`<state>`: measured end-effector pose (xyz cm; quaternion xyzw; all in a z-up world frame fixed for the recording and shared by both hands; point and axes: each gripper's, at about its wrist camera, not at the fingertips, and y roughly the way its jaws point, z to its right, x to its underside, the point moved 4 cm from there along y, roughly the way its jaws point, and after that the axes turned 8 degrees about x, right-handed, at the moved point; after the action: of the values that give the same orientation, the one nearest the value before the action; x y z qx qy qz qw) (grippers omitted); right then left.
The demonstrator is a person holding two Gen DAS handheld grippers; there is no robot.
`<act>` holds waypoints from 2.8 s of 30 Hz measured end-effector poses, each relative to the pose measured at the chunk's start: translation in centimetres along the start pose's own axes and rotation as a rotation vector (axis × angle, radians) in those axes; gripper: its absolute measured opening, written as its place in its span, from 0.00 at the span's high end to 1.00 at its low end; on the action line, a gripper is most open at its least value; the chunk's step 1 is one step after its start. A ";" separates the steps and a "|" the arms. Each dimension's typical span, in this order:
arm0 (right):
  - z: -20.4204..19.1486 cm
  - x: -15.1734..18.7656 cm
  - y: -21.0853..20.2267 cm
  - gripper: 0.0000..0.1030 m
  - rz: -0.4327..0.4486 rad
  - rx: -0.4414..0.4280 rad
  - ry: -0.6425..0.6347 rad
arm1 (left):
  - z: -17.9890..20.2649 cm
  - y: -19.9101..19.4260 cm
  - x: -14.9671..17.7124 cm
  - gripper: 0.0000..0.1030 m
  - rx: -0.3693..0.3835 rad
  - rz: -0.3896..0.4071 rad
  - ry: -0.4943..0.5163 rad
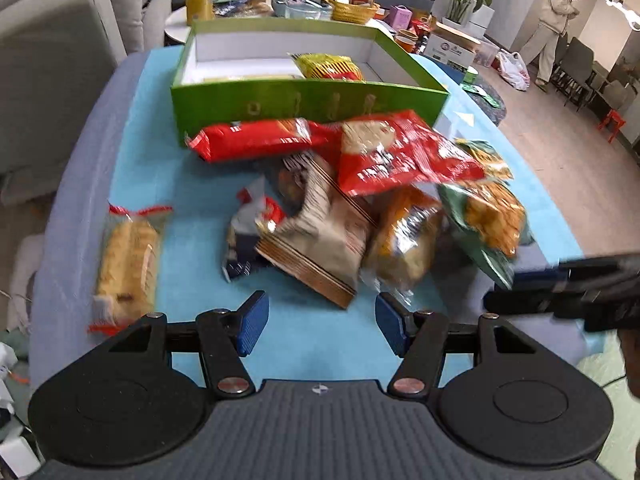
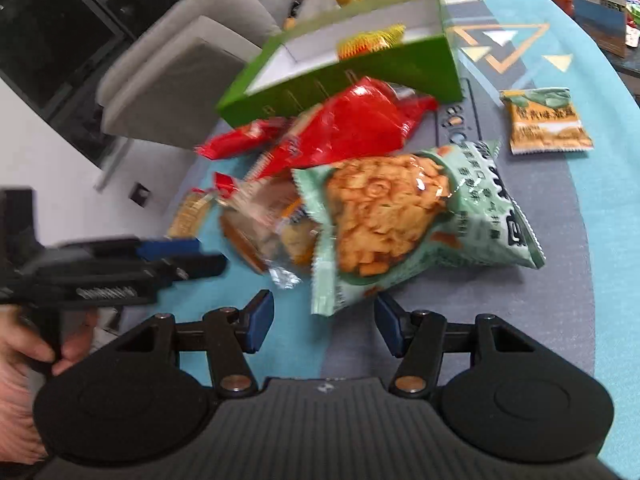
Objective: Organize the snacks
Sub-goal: 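Return the left tool to the pile and grasp the green-and-white snack bag, then carry the green snack bag into the box and open the left gripper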
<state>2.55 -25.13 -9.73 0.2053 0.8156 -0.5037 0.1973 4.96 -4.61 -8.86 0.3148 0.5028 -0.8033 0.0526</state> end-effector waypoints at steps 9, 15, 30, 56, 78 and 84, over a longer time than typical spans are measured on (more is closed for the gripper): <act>5.3 -3.4 -3.9 0.33 0.120 0.134 0.039 | 4.2 0.9 -0.2 0.45 0.076 -0.042 0.049; 7.6 -3.9 -1.3 0.33 0.061 0.159 0.061 | 6.5 3.3 -1.6 0.45 0.050 -0.133 -0.044; 7.4 -3.1 0.2 0.33 -0.029 0.042 0.002 | 8.0 3.8 -0.8 0.47 -0.022 -0.242 0.002; -0.7 2.0 0.4 0.33 -0.044 0.050 0.002 | 1.6 -0.5 2.7 0.39 0.025 -0.164 -0.275; -1.5 -1.5 -1.0 0.48 0.038 -0.048 0.028 | 3.8 -2.3 -1.4 0.59 0.101 0.007 -0.079; -2.3 -4.8 -1.1 0.48 0.102 -0.038 0.013 | 3.7 -2.9 -4.7 0.59 0.085 0.052 -0.043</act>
<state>5.72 -24.20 -5.39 0.2459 0.8149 -0.4760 0.2210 5.89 -7.36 -2.94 0.3124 0.4586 -0.8289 0.0706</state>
